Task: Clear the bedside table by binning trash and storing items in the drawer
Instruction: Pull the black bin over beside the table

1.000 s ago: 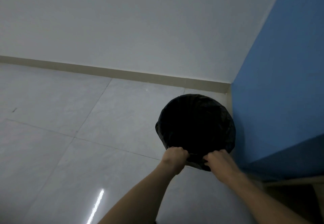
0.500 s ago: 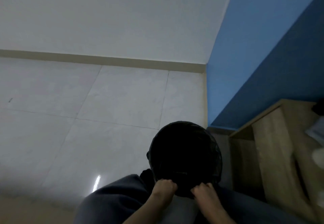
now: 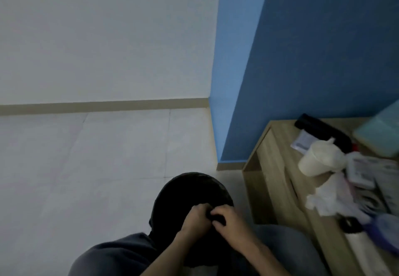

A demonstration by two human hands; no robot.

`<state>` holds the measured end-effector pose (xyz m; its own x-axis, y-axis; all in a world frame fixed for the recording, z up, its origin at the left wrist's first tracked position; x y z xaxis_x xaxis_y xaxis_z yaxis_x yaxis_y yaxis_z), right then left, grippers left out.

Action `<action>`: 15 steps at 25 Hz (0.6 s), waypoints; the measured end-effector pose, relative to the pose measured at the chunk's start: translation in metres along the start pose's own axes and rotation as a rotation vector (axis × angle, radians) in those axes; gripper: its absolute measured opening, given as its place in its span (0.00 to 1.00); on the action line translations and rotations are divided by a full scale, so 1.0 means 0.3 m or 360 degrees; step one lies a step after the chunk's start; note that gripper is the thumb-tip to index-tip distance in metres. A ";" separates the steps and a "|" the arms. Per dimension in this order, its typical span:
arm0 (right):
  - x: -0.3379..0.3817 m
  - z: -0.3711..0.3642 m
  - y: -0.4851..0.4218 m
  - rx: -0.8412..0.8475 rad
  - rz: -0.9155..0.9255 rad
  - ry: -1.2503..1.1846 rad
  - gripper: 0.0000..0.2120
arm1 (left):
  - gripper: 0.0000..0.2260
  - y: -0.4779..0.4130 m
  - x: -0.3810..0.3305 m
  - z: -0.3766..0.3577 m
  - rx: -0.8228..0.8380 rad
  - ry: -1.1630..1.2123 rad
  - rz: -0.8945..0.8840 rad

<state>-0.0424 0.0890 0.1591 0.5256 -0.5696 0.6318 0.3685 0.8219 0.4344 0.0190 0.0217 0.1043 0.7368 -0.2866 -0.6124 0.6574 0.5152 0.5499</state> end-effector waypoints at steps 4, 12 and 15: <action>0.036 0.469 0.145 -0.0766 0.0281 -0.0097 0.11 | 0.16 -0.105 -0.357 0.042 -0.0156 0.0688 -0.0021; -0.282 1.029 0.274 -0.1392 -0.0164 0.0110 0.34 | 0.26 -0.219 -0.735 -0.185 0.0282 0.1269 0.0166; -0.370 1.042 0.204 -0.1192 -0.0273 0.0036 0.45 | 0.25 -0.212 -0.794 -0.244 0.0302 0.1289 0.0167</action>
<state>-0.3178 0.2040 0.3163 0.4268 -0.6955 0.5781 0.8632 0.5039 -0.0309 -0.2098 0.1164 0.1735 0.5020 0.4612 -0.7316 0.6608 0.3412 0.6685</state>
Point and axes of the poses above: each hand's wrist, its own y-axis away from the middle knuckle, its own z-axis out of the back of the hand, x = y × z, the point moved 10 cm from there along -y, towards the middle knuckle, and after that the axes turned 1 degree about y, right-handed, at the moved point
